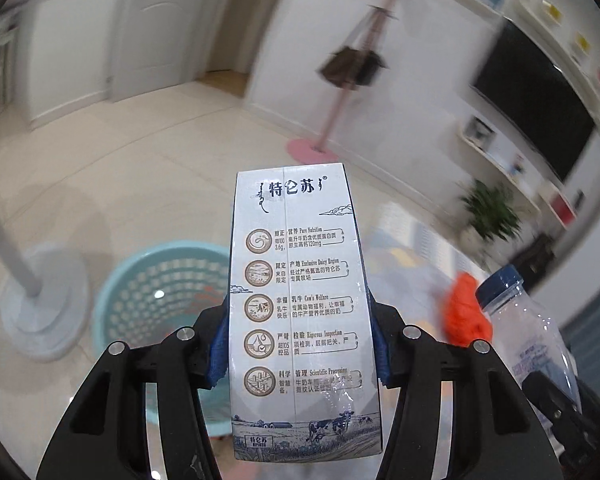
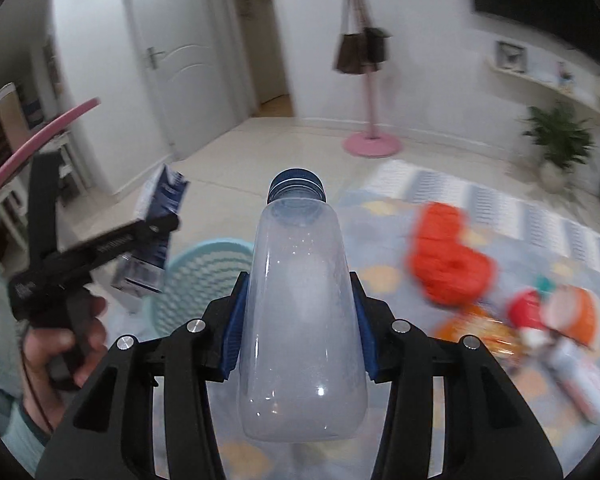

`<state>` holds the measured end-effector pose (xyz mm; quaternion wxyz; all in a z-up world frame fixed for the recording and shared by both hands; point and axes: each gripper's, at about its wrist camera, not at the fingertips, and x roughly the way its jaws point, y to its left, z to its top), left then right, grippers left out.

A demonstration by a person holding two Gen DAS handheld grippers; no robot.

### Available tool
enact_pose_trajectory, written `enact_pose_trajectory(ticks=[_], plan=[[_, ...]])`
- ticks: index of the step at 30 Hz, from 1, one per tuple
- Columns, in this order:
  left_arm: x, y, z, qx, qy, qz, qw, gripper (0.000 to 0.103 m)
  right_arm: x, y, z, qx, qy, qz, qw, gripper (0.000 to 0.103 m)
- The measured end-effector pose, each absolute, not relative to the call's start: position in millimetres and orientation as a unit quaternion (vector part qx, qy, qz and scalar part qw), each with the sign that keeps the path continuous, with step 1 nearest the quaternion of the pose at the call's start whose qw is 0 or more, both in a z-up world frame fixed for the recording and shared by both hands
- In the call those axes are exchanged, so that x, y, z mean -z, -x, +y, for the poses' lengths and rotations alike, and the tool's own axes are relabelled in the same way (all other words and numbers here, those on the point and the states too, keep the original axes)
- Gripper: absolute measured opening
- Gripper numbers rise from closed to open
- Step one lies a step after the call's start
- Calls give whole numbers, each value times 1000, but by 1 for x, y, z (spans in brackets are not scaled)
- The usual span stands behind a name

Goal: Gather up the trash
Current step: 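Grasp the white milk box with the left gripper while the right gripper grasps the clear bottle, then carry both items over the wastebasket and open both grippers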

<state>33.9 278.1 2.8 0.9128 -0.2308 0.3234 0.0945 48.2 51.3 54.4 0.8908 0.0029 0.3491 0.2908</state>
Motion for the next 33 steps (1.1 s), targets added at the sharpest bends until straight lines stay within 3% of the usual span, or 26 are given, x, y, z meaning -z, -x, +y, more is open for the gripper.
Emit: enact_pose_trajectory(ticks=[16, 18, 21, 23, 33], plan=[[97, -43, 369, -161, 281, 450, 832, 54, 38, -97, 182, -301, -2, 476, 826, 44], [98, -41, 374, -160, 287, 452, 829, 55, 43, -101, 187, -291, -3, 483, 826, 45], [95, -34, 379, -162, 292, 447, 830, 65, 43, -103, 186, -288, -10, 481, 828, 48], [92, -31, 379, -161, 297, 441, 832, 66, 42, -104, 180, -283, -15, 477, 832, 53], [51, -16, 357, -133, 309, 366, 867, 66, 22, -88, 134, -275, -35, 448, 850, 53]])
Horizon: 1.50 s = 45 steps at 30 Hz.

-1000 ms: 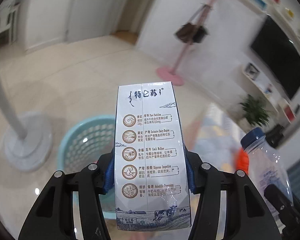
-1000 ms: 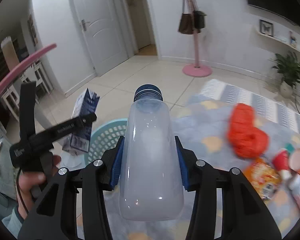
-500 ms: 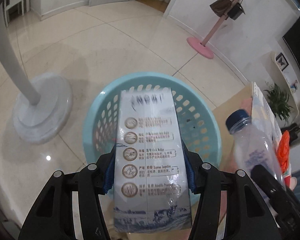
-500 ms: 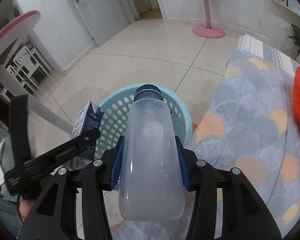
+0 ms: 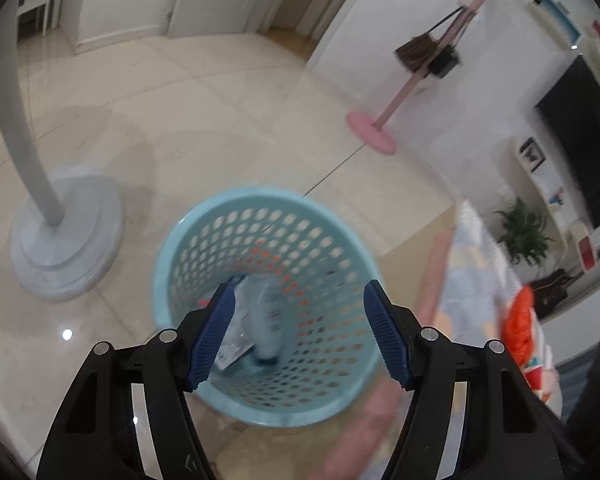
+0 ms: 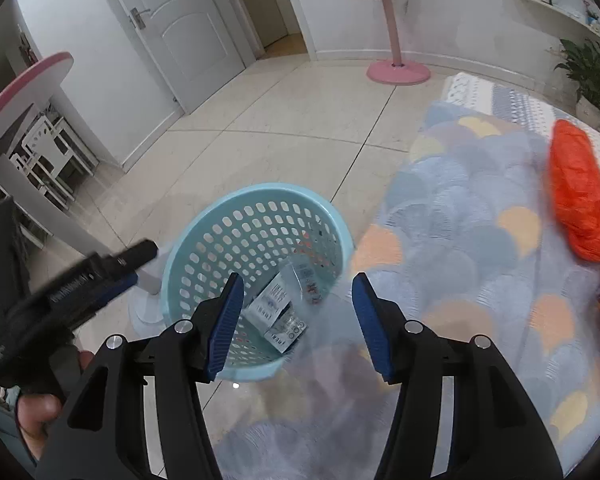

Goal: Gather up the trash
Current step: 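Carry both items over the wastebasket and open both grippers, then return both grippers to the table toward the snack bag and pink bottle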

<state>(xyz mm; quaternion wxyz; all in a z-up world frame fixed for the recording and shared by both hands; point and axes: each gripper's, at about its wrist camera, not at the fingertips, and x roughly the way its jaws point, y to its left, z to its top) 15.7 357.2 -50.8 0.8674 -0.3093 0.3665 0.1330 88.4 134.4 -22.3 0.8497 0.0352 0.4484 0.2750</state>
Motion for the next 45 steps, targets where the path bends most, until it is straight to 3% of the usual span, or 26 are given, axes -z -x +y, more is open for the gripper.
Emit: enact_pose_trajectory(ticks=[9, 12, 21, 29, 33, 39, 45], plan=[[-5, -17, 284, -84, 270, 302, 910, 66, -25, -67, 45, -240, -54, 372, 895, 53], [-16, -24, 249, -54, 260, 297, 917, 70, -43, -56, 2, -218, -55, 340, 913, 53], [-21, -53, 104, 64, 202, 324, 922, 70, -64, -27, -141, -107, -33, 275, 955, 53], [44, -94, 7, 124, 187, 440, 869, 72, -25, -41, -273, -12, -40, 320, 946, 51], [73, -112, -6, 119, 208, 475, 847, 70, 7, -58, -322, -4, -59, 361, 931, 37], [93, -119, -14, 116, 208, 496, 835, 70, 41, -69, -341, -45, -94, 411, 906, 36], [98, -123, -15, 112, 210, 501, 832, 57, 51, -62, -330, -75, -103, 439, 889, 36]])
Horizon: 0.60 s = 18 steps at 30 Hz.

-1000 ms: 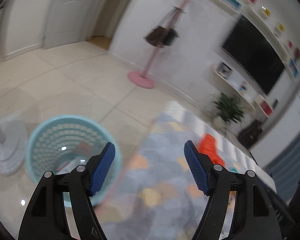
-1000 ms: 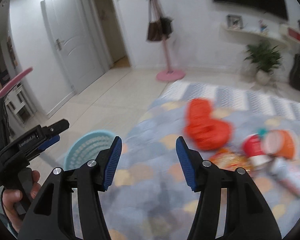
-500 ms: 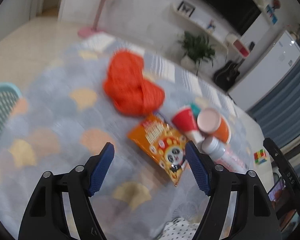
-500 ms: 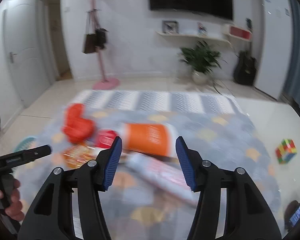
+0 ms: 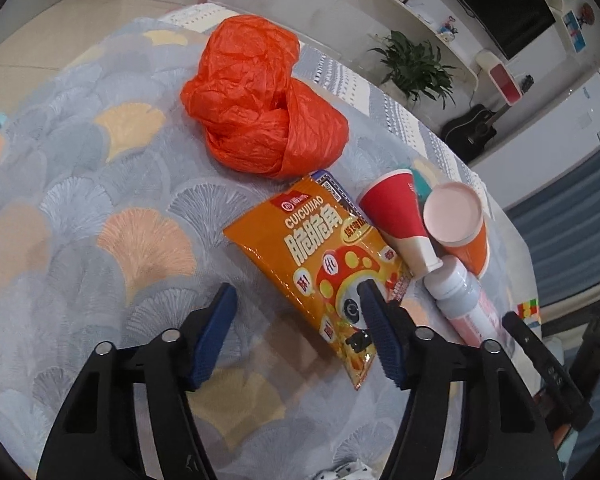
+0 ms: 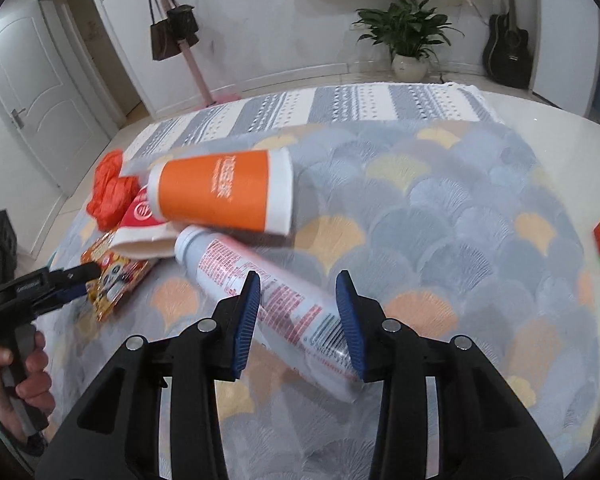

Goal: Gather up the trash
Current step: 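Return both grippers to the table toward the snack bag and pink bottle, then grasp the orange snack bag with the left gripper while the right gripper grasps the pink bottle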

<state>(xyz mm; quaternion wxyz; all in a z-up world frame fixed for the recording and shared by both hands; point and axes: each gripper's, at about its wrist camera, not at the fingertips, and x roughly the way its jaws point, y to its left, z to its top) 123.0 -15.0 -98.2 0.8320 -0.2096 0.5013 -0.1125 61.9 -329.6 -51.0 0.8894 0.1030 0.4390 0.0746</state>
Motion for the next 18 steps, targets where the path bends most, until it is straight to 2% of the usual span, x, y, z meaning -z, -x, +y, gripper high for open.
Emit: enact_pose_trajectory(ticks=[9, 12, 18], plan=[[96, -124, -11, 96, 187, 509, 834, 20, 46, -39, -297, -115, -99, 454, 878, 39], [95, -122, -6, 100, 186, 511, 833, 18, 48, -42, -288, -113, -98, 456, 877, 49], [89, -115, 1, 112, 185, 509, 833, 11, 60, -51, -269, -97, -84, 473, 872, 55]])
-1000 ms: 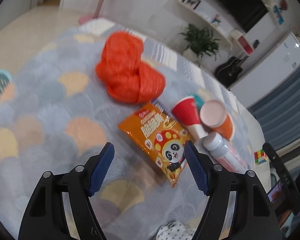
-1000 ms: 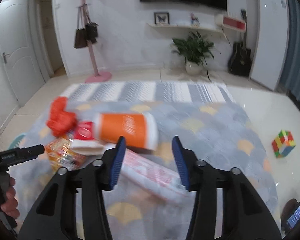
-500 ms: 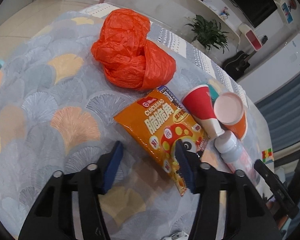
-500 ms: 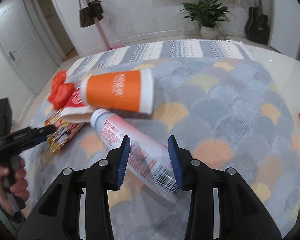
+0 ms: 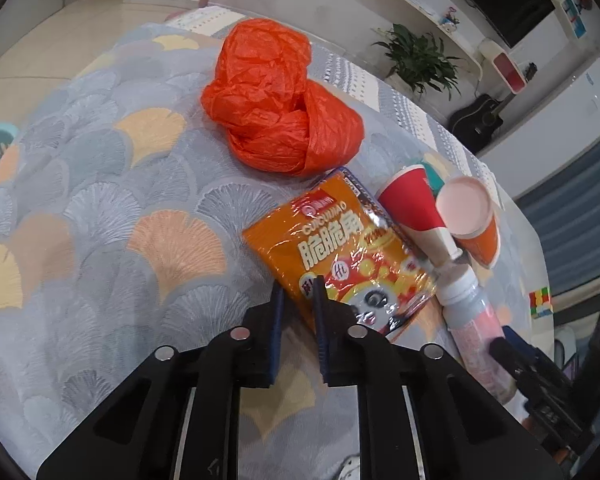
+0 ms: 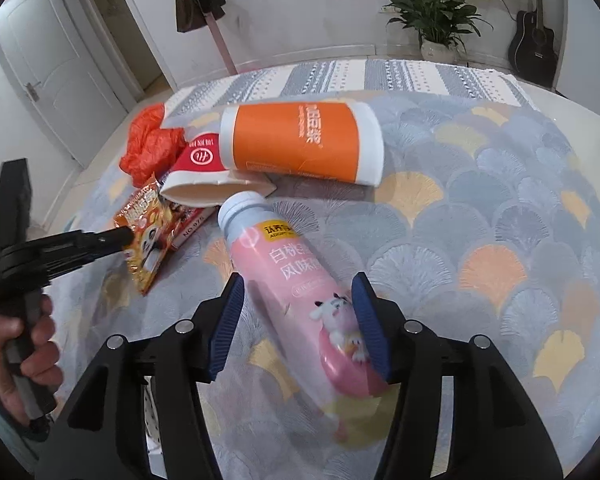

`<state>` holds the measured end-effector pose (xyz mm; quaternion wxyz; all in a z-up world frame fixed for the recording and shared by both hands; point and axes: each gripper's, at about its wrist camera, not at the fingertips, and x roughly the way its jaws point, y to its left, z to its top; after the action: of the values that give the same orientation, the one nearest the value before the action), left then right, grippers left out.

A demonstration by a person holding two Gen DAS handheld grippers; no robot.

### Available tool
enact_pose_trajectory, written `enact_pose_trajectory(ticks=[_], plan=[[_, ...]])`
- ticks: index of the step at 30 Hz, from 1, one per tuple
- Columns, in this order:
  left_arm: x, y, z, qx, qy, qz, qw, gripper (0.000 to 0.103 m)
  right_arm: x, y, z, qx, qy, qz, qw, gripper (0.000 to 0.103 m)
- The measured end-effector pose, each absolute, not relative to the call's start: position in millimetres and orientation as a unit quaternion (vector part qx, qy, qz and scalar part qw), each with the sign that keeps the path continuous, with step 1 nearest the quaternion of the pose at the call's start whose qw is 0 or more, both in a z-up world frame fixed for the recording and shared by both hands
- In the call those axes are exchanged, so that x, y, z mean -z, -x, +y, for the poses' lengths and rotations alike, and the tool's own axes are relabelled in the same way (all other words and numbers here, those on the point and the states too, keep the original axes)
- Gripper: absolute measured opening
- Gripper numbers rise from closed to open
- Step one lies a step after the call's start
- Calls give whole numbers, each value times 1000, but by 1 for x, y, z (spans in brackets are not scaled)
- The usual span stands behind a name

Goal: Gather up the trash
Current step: 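Grasp the orange snack bag with the left gripper while the right gripper grasps the pink bottle, then carry both items over the wastebasket and open both grippers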

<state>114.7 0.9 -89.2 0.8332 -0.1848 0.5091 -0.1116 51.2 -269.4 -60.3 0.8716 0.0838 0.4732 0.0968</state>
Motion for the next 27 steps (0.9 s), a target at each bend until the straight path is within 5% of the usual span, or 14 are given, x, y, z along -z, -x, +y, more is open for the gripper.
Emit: enact_pose_trajectory(ticks=[15, 27], plan=[[64, -99, 30, 152, 178, 473, 850, 3, 74, -42, -249, -76, -85, 480, 870, 47], [19, -78, 84, 170, 221, 391, 877, 3, -7, -27, -197, -133, -95, 405, 900, 46]])
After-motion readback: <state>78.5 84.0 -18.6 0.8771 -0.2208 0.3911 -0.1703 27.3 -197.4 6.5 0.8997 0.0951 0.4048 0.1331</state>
